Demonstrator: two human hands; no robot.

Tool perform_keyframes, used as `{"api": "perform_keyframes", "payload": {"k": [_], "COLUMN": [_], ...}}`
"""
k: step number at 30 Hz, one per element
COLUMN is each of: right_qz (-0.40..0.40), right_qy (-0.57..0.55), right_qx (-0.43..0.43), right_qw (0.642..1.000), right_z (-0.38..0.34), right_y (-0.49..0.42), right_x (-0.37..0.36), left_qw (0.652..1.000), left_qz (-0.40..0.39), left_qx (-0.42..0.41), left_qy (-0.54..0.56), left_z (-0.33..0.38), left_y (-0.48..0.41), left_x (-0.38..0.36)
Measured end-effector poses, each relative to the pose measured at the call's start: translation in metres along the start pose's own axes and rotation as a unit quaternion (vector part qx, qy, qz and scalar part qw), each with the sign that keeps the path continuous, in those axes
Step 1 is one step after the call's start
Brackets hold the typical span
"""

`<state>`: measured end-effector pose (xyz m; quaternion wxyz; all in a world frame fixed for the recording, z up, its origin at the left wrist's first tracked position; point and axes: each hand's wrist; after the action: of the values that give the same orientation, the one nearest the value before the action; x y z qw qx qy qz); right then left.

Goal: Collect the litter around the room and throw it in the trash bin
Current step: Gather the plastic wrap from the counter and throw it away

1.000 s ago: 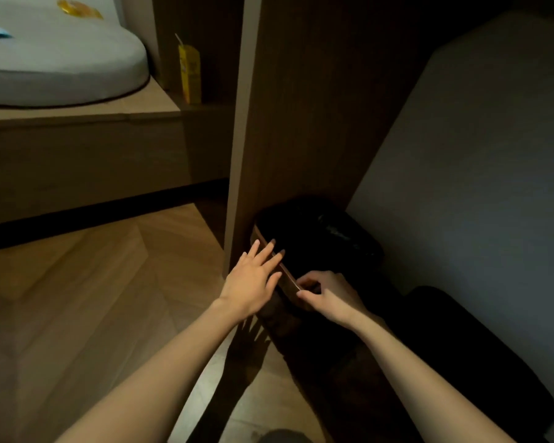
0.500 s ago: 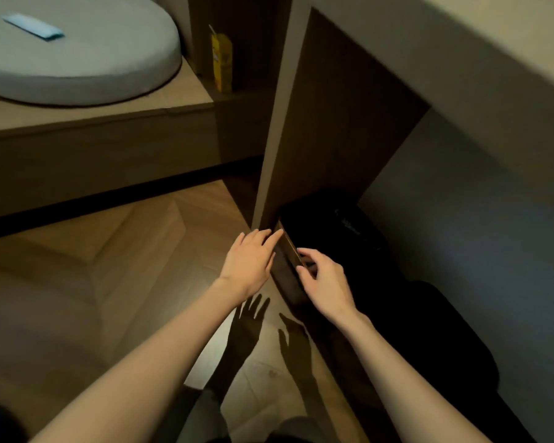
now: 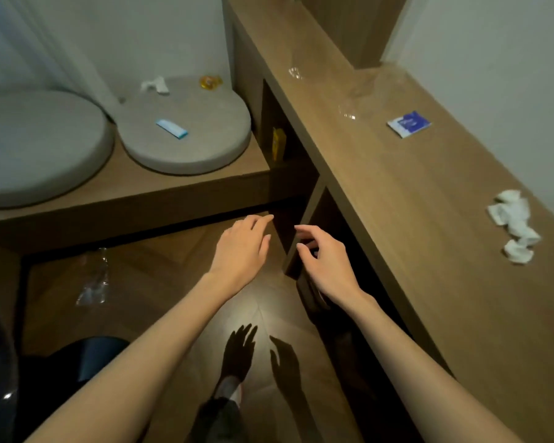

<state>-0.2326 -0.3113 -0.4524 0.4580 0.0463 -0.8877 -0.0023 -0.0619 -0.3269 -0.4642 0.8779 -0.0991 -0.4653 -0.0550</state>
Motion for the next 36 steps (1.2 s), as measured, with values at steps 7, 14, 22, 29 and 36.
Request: {"api": "perform_keyframes", "payload": {"k": [7, 14, 22, 29, 36], "right_qz": [0.032, 0.066, 0.088, 0.073, 0.002], "right_qy": [0.023, 0.042, 0.082, 0.104, 0.083], "right_qx": [0.044, 0.070, 0.069, -0.014, -0.133], "right_qw": [0.998, 0.994, 0.990, 0.992, 0.988], "right_z": [-0.095, -0.166, -0.202, -0.173, -0.118], "right_y": [-0.038, -0.089, -0.178, -0.297, -0.434], "right_x": [0.090, 0.139, 0.155, 0.149, 0.143], "left_qw": [0.997, 0.993, 0.991, 0.990, 0.992], "left_qz": [0.038, 0.056, 0.078, 0.072, -0.016], "left_qx": [-0.056, -0.094, -0.099, -0.119, -0.122], "left_qy": [-0.033, -0.049, -0.038, 0.011, 0.028], "left_z": [0.028, 0.010, -0.023, -0.044, -0.054], "left_y": [-0.045, -0.094, -0.170, -0.288, -0.433], "left_x": [0.146, 0.236, 0.274, 0.262, 0.210]}}
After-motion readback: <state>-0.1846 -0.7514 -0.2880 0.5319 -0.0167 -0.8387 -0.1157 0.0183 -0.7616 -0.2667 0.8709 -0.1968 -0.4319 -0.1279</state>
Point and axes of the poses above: each hand's wrist, its own y-axis away from the middle knuckle, its own x-axis out of the back of the hand, z = x × y, and after that the axes turned 10 degrees about y, right-handed
